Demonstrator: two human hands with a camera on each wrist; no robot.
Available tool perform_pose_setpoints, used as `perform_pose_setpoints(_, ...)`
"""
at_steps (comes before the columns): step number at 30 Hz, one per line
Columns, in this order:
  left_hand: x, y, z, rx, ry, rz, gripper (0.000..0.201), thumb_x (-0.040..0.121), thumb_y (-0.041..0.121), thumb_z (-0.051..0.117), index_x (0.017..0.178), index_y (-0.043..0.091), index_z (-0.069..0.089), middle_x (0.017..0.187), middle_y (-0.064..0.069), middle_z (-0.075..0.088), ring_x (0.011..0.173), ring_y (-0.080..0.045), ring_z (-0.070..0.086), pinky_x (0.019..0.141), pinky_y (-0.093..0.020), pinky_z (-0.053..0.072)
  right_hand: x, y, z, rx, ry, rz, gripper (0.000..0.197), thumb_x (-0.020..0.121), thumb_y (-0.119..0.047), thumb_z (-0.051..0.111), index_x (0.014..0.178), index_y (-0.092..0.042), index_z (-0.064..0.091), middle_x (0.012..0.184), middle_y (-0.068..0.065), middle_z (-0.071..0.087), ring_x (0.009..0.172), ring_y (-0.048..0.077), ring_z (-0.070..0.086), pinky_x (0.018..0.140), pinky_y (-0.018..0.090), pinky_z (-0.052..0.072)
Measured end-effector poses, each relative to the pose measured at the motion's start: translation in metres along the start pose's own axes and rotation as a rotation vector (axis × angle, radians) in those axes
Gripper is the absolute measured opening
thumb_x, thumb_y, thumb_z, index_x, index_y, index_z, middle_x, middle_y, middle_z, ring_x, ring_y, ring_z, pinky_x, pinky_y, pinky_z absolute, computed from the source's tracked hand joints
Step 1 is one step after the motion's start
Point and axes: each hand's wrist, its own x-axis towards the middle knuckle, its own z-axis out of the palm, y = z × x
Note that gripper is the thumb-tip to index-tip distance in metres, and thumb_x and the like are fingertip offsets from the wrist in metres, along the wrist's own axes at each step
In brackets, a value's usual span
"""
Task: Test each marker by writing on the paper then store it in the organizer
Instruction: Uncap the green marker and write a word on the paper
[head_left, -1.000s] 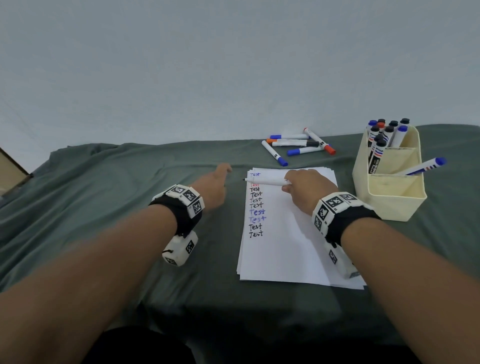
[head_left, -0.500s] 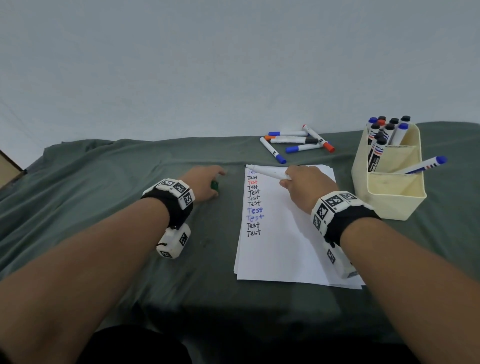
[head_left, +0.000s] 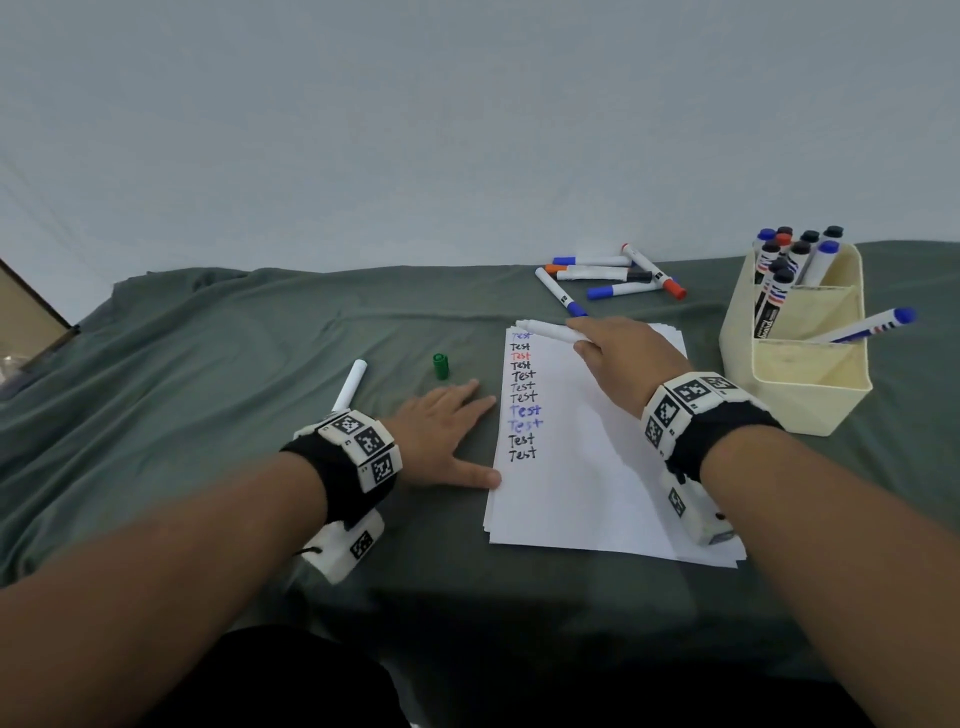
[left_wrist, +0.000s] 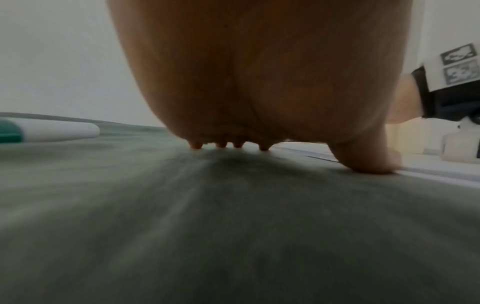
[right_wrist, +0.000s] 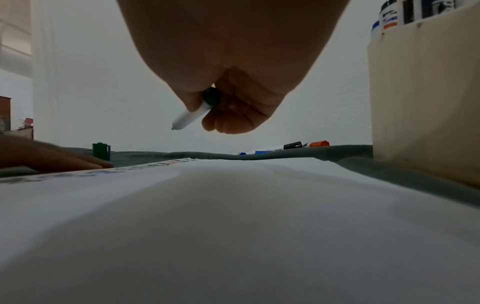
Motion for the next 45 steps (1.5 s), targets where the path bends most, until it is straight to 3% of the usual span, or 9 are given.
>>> perform_pose_setpoints(6,0.005,-0.001,0.008,-0.023,-0.106,0.018,0.112,0.078,0.085,0.036,0.151,0.026,-0.025,0.157,-0.002,-0.035,0.145,-0.019,-0.029,0.121,-0.049,-0.008,-0.002,-0.002,-0.001,0.062,0.012,-0.021,0.043,0.106,-0.025,0.043,0.149,-0.028,0.05,0.123,0.01,0.064,0.11,0.025,0.057,0.086,0.026,0.037)
perform_pose_setpoints(11,0.009,-0.004,0.01,-0.036,-0.096,0.024,0.11,0.074,0.09,0.035,0.148,0.038,-0.028,0.158,-0.001,-0.034,0.146,-0.02,-0.029,0.12,-0.05,-0.009,-0.003,0.001,-0.007,0.302,0.155,0.029,0.029,0.091,-0.021,0.071,0.119,-0.025,0.075,0.078,-0.018,0.059,0.068,0.001,0.054,0.068,0.01,0.037)
perform_pose_setpoints(15,0.012,-0.006,0.012,-0.028,-0.102,0.027,0.104,0.07,0.094,0.031,0.145,0.049,-0.025,0.157,-0.001,-0.034,0.146,-0.022,-0.028,0.119,-0.051,-0.01,0.0,0.006,-0.019,0.951,0.27,0.211,0.023,0.082,-0.006,0.08,0.104,-0.014,0.078,0.066,-0.006,0.058,0.051,0.008,0.044,0.055,0.021,0.039)
perform_pose_setpoints(19,0.013,-0.005,0.012,-0.036,-0.095,0.004,0.104,0.071,0.093,0.034,0.145,0.049,-0.025,0.158,0.0,-0.032,0.147,-0.021,-0.026,0.119,-0.051,-0.011,-0.017,-0.004,-0.012,1.561,0.204,0.346,0.019,0.086,0.003,0.072,0.101,-0.009,0.072,0.064,-0.003,0.053,0.053,0.009,0.039,0.05,0.019,0.035)
perform_pose_setpoints(26,0.01,-0.001,0.01,-0.038,-0.089,-0.005,0.1,0.075,0.089,0.036,0.143,0.052,-0.026,0.159,-0.002,-0.031,0.147,-0.022,-0.024,0.118,-0.053,-0.009,-0.052,-0.011,0.03,1.816,0.055,0.457,0.01,0.087,0.0,0.07,0.085,-0.007,0.064,0.095,0.013,0.073,0.07,0.021,0.068,0.06,0.024,0.056)
perform_pose_setpoints(28,0.009,0.0,0.009,-0.037,-0.106,-0.008,0.095,0.076,0.089,0.035,0.144,0.055,-0.022,0.158,-0.002,-0.032,0.147,-0.023,-0.025,0.118,-0.052,-0.011,-0.057,-0.008,0.037,1.834,0.05,0.454,0.009,0.087,0.001,0.066,0.086,-0.006,0.06,0.111,0.021,0.074,0.072,0.024,0.071,0.062,0.025,0.058)
perform_pose_setpoints(34,0.01,0.0,0.01,-0.057,-0.106,-0.007,0.098,0.073,0.09,0.036,0.145,0.055,-0.02,0.158,-0.001,-0.032,0.147,-0.022,-0.026,0.117,-0.052,-0.012,-0.061,-0.008,0.044,1.638,0.028,0.397,0.012,0.093,-0.013,0.07,0.101,-0.005,0.066,0.094,0.018,0.075,0.062,0.014,0.062,0.055,0.021,0.054)
perform_pose_setpoints(39,0.011,0.001,0.01,-0.059,-0.103,-0.017,0.098,0.074,0.09,0.038,0.145,0.056,-0.02,0.159,-0.002,-0.031,0.147,-0.022,-0.026,0.118,-0.052,-0.012,-0.06,-0.019,0.042,1.515,-0.091,0.361,0.004,0.103,-0.012,0.052,0.107,-0.009,0.051,0.106,0.027,0.074,0.079,0.033,0.076,0.068,0.033,0.063)
perform_pose_setpoints(45,0.011,0.0,0.01,-0.067,-0.105,-0.02,0.098,0.073,0.09,0.038,0.144,0.056,-0.02,0.159,-0.001,-0.032,0.147,-0.022,-0.026,0.118,-0.052,-0.012,-0.069,-0.027,0.041,1.363,-0.143,0.209,0.028,0.087,0.009,0.07,0.103,-0.008,0.056,0.106,0.034,0.07,0.089,0.044,0.07,0.076,0.04,0.062)
